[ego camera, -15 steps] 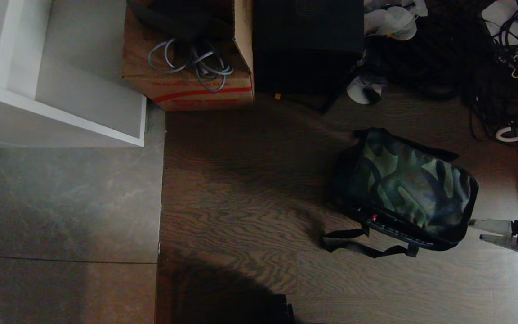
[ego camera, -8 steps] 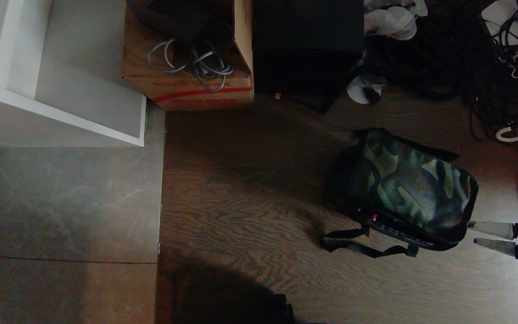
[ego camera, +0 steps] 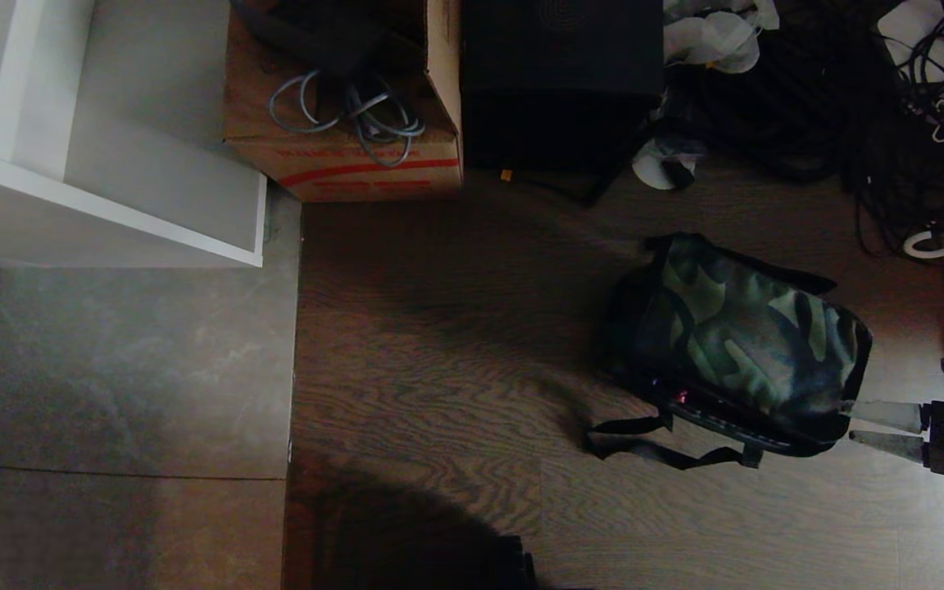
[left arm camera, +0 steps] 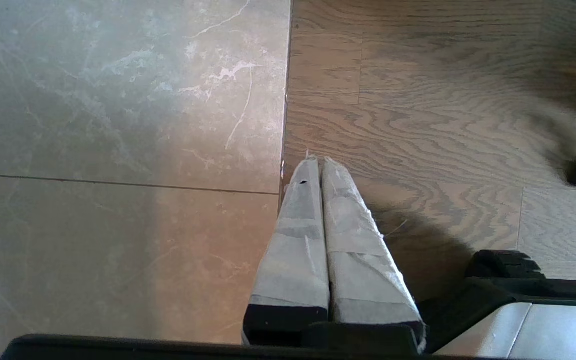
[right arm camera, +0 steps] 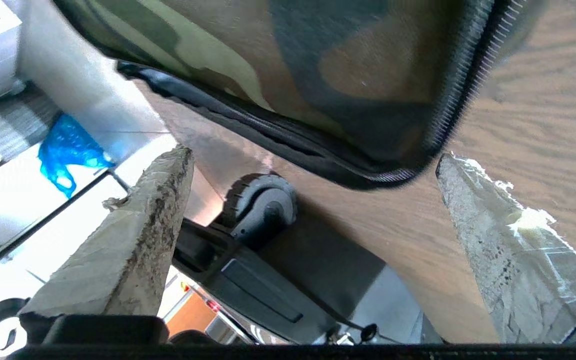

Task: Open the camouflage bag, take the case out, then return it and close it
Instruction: Open the top of the storage box

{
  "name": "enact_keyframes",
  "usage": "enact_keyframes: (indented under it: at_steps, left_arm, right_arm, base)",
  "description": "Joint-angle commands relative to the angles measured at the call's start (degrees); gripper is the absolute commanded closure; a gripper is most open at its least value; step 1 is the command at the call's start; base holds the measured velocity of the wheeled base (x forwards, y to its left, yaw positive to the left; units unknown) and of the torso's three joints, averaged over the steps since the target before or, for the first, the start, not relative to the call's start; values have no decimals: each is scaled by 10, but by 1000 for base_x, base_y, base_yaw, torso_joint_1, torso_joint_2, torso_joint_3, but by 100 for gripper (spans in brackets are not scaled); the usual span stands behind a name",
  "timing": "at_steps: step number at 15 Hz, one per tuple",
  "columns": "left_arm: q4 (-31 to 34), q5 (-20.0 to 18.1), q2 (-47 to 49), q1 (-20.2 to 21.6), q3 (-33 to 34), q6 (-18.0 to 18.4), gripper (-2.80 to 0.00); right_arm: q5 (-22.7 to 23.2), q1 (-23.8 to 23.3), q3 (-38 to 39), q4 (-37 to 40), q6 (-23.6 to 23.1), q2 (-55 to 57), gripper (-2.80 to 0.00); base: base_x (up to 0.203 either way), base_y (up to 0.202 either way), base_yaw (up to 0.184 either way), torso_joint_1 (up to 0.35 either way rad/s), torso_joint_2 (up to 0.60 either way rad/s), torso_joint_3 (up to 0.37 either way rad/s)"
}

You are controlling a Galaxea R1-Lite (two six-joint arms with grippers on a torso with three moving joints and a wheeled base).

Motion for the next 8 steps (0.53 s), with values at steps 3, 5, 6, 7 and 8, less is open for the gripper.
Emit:
enact_keyframes:
  at_steps: [3,5,6,7,8]
  left_arm:
    - [0,0,1,0,0,0,0]
    - [0,0,0,0,0,0,0]
    - [0,0,0,0,0,0,0]
    - [0,0,1,0,0,0,0]
    - [0,0,1,0,0,0,0]
  right_arm:
    - [7,24,-7,0,-3,13,-280]
    - [6,25,-11,-1,-5,15,-280]
    - [5,25,-13,-1,-6,16,-280]
    - [3,25,-13,-1,-7,20,-280]
    - [3,25,-13,-1,-7,21,-280]
  base:
    - [0,0,0,0,0,0]
    - [0,0,0,0,0,0]
    - [0,0,0,0,0,0]
    - [0,0,0,0,0,0]
    - [0,0,0,0,0,0]
